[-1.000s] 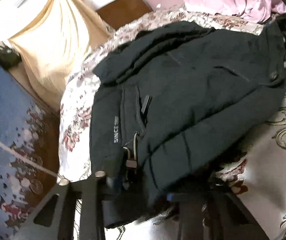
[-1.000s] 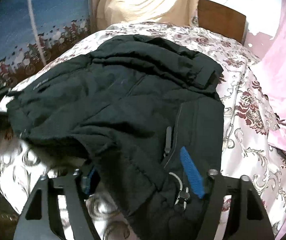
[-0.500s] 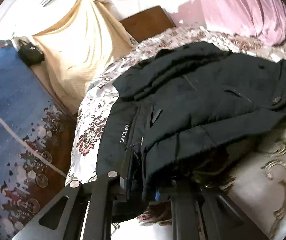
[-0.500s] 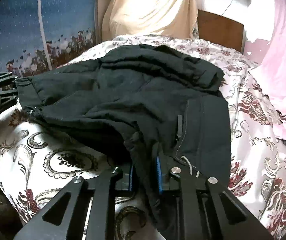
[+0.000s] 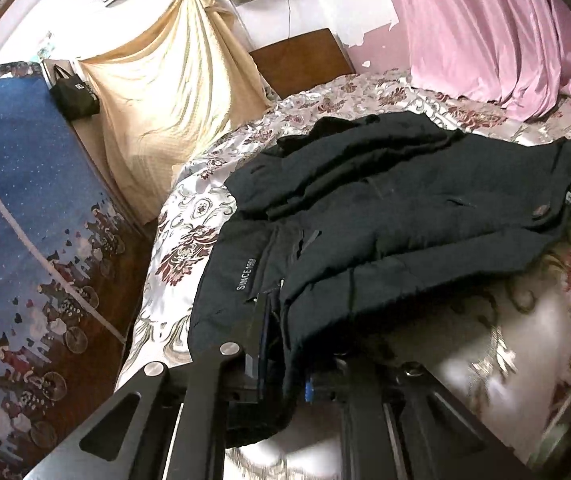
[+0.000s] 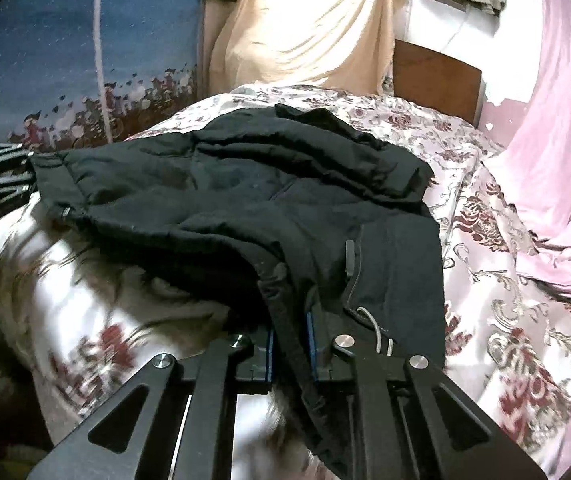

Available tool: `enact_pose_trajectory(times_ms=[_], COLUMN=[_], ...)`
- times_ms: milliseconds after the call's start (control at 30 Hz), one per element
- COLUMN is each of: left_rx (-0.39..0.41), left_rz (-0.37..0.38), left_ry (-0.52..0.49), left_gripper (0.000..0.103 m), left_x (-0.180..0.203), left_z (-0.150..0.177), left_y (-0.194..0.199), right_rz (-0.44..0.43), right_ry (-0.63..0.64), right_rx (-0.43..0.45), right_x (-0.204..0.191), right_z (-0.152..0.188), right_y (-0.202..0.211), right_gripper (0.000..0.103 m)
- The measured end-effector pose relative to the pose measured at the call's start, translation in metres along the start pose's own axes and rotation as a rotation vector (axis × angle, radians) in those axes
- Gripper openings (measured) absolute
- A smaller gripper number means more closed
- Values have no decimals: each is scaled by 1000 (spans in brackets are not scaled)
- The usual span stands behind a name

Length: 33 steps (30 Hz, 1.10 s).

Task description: Fold large clothes

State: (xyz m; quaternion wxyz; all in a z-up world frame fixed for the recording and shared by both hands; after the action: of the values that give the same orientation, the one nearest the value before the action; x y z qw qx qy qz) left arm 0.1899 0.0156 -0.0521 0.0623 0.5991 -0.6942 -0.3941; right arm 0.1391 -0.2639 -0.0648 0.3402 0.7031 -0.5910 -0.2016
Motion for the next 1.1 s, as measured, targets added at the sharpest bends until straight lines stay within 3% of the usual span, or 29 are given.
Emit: enact_pose_trajectory(times_ms=[200, 433, 900, 1100], left_rx=[-6, 13, 74, 124], left_rz=[45, 75, 97, 93], left_ry=[36, 80, 142, 166], left_gripper=[12, 12, 12, 12], left_x=[-2, -9, -30, -44], left_z=[6, -10, -89, -134], left_y=[18, 18, 10, -12], right_rz=[-2, -7, 0, 50], right_ry=[-17, -72, -147, -159], right_rx=[3, 17, 141, 216], right_x=[-8, 0, 32, 49], right_z=[3, -12, -85, -124], right_y=[32, 33, 28, 17], right_gripper=[10, 9, 9, 9])
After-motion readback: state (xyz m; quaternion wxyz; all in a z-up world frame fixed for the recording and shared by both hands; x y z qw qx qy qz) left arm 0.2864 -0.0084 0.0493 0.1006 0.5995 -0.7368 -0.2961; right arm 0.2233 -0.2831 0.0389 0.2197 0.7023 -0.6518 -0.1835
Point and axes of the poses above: each gripper's, at about its wrist camera, not at the fingertips, and y roughly against the way its jaws point, x to its right, z to its underside, the point moved 9 cm from there along -y, roughly the way its jaws point, and after that the axes turned 5 degrees about -x, right-handed, at the moved point
